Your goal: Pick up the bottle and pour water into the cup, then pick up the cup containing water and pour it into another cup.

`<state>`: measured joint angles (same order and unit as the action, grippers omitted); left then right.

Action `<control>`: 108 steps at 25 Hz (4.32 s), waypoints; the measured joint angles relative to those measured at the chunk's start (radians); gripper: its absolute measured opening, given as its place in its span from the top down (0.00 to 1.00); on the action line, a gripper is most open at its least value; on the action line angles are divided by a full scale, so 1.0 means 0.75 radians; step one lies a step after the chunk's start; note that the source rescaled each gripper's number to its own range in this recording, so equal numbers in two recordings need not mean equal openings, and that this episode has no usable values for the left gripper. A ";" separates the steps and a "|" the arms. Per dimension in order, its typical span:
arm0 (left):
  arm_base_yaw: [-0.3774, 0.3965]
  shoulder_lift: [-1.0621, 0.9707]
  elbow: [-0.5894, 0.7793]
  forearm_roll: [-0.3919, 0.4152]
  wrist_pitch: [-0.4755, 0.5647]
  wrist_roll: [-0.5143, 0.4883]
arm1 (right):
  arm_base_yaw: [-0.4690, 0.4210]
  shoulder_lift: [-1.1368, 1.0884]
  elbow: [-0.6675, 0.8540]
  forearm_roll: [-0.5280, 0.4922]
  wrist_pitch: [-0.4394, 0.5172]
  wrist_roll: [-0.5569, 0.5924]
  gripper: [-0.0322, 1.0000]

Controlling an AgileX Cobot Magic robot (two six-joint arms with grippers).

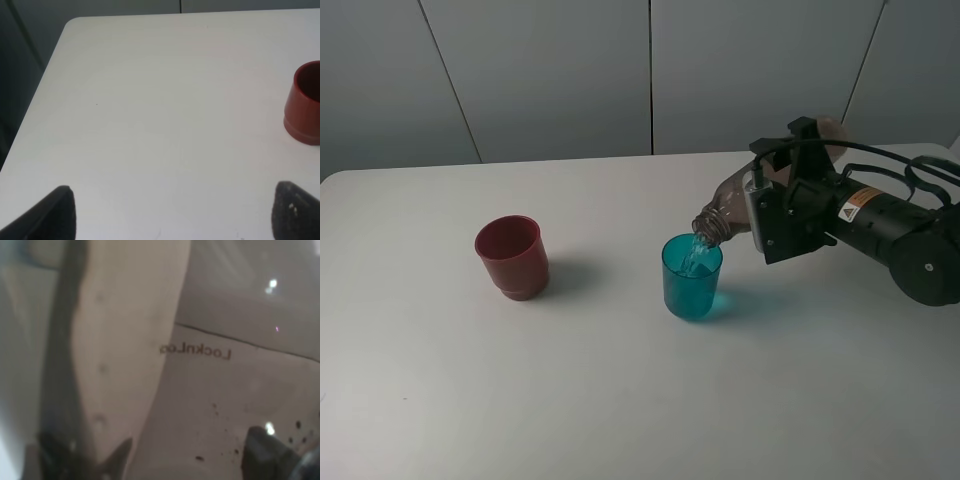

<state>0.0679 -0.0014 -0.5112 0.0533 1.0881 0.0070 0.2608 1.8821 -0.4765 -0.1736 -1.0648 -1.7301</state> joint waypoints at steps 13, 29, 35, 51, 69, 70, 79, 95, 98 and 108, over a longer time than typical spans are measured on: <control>0.000 0.000 0.000 0.000 0.000 0.000 | 0.000 0.000 0.000 -0.034 -0.070 -0.115 0.97; 0.000 0.000 0.000 0.000 0.000 0.000 | 0.000 0.000 -0.010 -0.075 -0.127 -0.196 0.97; 0.000 0.000 0.000 0.000 0.000 -0.009 | 0.000 0.000 -0.024 -0.114 -0.133 -0.196 0.97; 0.000 0.000 0.000 0.000 0.000 0.000 | 0.000 -0.002 -0.039 -0.162 -0.139 -0.214 0.97; 0.000 0.000 0.000 0.000 0.000 0.000 | 0.000 -0.002 -0.039 -0.202 -0.130 0.638 0.97; 0.000 0.000 0.000 0.000 0.000 0.000 | 0.000 -0.002 -0.039 -0.202 -0.130 0.737 0.97; 0.000 0.000 0.000 0.000 0.000 0.000 | 0.000 -0.002 -0.104 -0.129 -0.068 1.701 0.97; 0.000 0.000 0.000 0.000 0.000 0.000 | 0.000 0.463 -0.807 -0.080 0.287 2.463 0.97; 0.000 0.000 0.000 0.000 0.000 0.000 | -0.003 0.516 -0.913 -0.104 0.429 2.481 0.97; 0.000 0.000 0.000 0.000 0.000 -0.009 | -0.072 0.532 -0.958 -0.110 0.417 2.585 0.97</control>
<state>0.0679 -0.0014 -0.5112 0.0533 1.0881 0.0000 0.2068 2.2808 -1.1947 -0.2561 -0.7522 0.2090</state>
